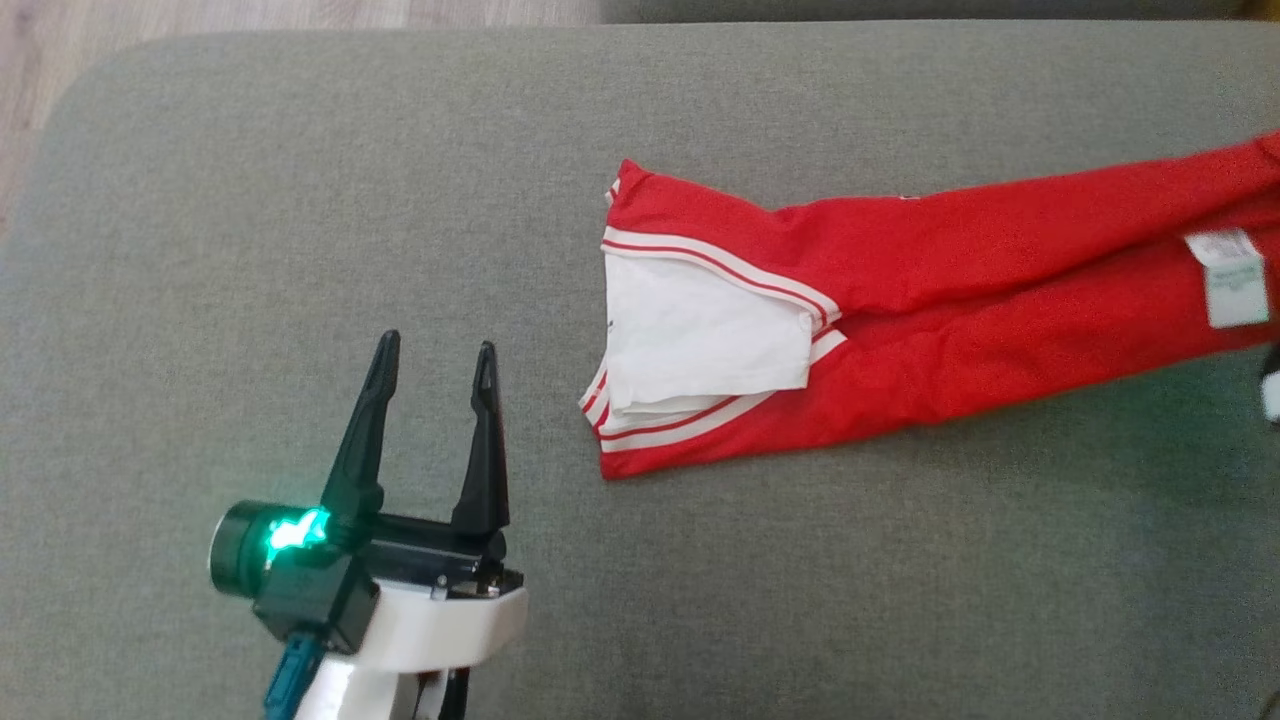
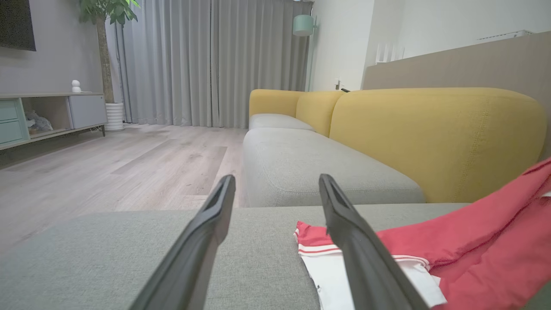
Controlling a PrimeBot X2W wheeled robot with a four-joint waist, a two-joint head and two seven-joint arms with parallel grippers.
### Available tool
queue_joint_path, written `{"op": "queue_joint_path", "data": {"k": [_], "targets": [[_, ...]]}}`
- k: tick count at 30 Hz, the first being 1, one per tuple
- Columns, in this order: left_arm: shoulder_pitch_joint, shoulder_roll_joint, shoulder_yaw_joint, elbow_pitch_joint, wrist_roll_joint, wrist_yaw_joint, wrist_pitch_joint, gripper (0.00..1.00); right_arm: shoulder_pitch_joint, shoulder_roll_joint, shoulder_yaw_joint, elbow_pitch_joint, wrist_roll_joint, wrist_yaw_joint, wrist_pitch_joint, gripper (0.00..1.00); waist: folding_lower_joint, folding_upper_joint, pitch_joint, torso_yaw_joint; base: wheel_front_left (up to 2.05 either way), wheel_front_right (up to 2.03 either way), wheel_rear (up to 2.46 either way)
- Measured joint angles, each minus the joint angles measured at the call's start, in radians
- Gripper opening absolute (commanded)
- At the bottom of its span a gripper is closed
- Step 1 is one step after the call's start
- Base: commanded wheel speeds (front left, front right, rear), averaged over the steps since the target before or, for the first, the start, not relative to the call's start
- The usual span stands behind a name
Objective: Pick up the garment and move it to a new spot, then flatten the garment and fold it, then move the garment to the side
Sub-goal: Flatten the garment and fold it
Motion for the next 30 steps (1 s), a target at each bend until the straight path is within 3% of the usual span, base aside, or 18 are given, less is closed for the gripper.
{"op": "queue_joint_path", "data": {"k": [8,14,19,20,21,25,26,27,30], "targets": [[0.007,-0.002,-0.002,0.012,0.0,-0.02,0.0,1.0,0.001,0.116,0.205,-0.199,-0.07,0.0,0.12,0.0,0.0,0.0,-0.004,0.009,0.0,0.0,0.0],[0.006,-0.002,-0.027,0.027,-0.001,-0.025,0.0,1.0,-0.049,0.234,0.353,-0.162,-0.097,0.0,0.138,0.0,0.0,0.0,-0.007,0.039,0.0,0.0,0.0],[0.005,-0.003,-0.041,0.03,-0.002,-0.016,0.0,1.0,-0.087,0.266,0.447,-0.094,-0.105,0.0,0.133,0.0,0.0001,0.0,-0.005,0.079,0.0,0.0,0.0],[0.005,-0.003,-0.042,0.03,-0.002,-0.015,0.0,1.0,-0.091,0.269,0.466,-0.079,-0.105,0.0,0.131,0.17,0.0001,0.0,-0.005,0.086,0.0,0.0,0.0],[0.005,-0.003,-0.044,0.03,-0.006,-0.015,0.0,1.0,-0.097,0.272,0.488,-0.065,-0.106,0.0,0.124,0.25,0.0001,0.0,-0.004,0.092,0.0,0.0,0.0],[0.005,-0.003,-0.057,0.03,-0.011,-0.015,0.0,1.0,-0.123,0.277,0.566,0.0,-0.116,0.0,0.085,0.29,0.0001,0.0,-0.003,0.112,0.0,0.0,0.0],[0.005,-0.003,-0.059,0.03,-0.011,-0.015,0.0,1.0,-0.129,0.277,0.579,0.018,-0.116,0.0,0.078,0.43,0.0001,0.0,-0.004,0.117,0.0,0.0,0.0],[0.005,-0.003,-0.061,0.031,-0.011,-0.015,0.0,1.0,-0.132,0.277,0.588,0.036,-0.108,0.0,0.067,1.0,0.0001,0.0,-0.005,0.121,0.0,0.0,0.0],[0.005,-0.003,-0.066,0.035,-0.011,-0.015,0.0,1.0,-0.138,0.277,0.61,0.063,-0.07,0.0,0.022,1.0,0.0001,0.0,-0.011,0.132,0.0,0.0,0.0]]}}
